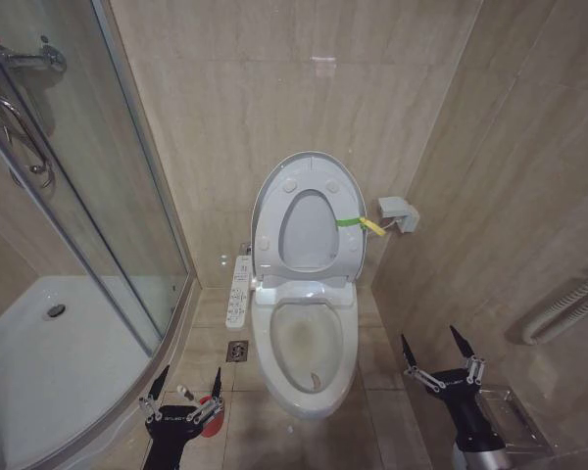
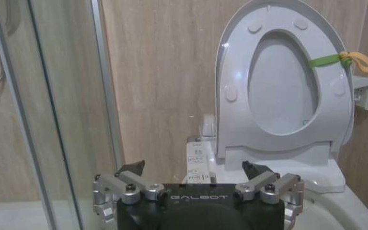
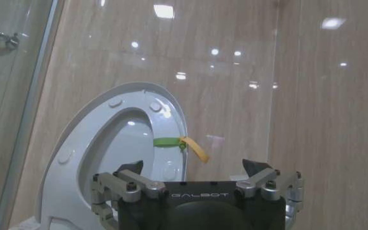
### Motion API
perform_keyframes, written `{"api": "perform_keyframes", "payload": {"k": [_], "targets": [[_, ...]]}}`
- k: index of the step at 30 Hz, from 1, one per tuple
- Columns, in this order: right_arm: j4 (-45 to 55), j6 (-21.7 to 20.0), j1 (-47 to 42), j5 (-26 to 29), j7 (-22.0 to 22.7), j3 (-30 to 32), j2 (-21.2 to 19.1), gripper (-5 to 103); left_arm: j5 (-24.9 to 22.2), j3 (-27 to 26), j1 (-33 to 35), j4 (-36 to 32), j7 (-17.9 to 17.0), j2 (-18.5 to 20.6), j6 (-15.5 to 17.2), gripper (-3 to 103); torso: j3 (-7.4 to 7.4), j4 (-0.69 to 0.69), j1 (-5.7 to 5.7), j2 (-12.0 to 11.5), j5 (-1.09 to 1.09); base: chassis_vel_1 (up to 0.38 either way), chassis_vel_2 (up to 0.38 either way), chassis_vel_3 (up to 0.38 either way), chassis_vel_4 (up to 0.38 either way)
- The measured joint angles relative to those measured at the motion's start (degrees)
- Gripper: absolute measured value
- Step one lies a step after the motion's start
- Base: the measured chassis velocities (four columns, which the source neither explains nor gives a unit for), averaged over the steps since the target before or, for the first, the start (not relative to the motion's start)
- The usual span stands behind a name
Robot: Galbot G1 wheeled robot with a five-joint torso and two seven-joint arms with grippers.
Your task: Open the toilet lid, clean the toilet bowl with a toilet brush, close the toilet lid, and flush.
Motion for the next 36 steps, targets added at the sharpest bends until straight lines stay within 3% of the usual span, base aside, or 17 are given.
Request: {"api": "perform_keyframes", "payload": {"k": [36], "targets": [[0.00,0.00,0.00,0.00,0.00,0.00,0.00,100,0.00,0.00,0.00,0.00,0.00,0.00,0.00,99,0.00,0.00,0.00,0.00,0.00,0.000,0.000,0.000,0.000]]}}
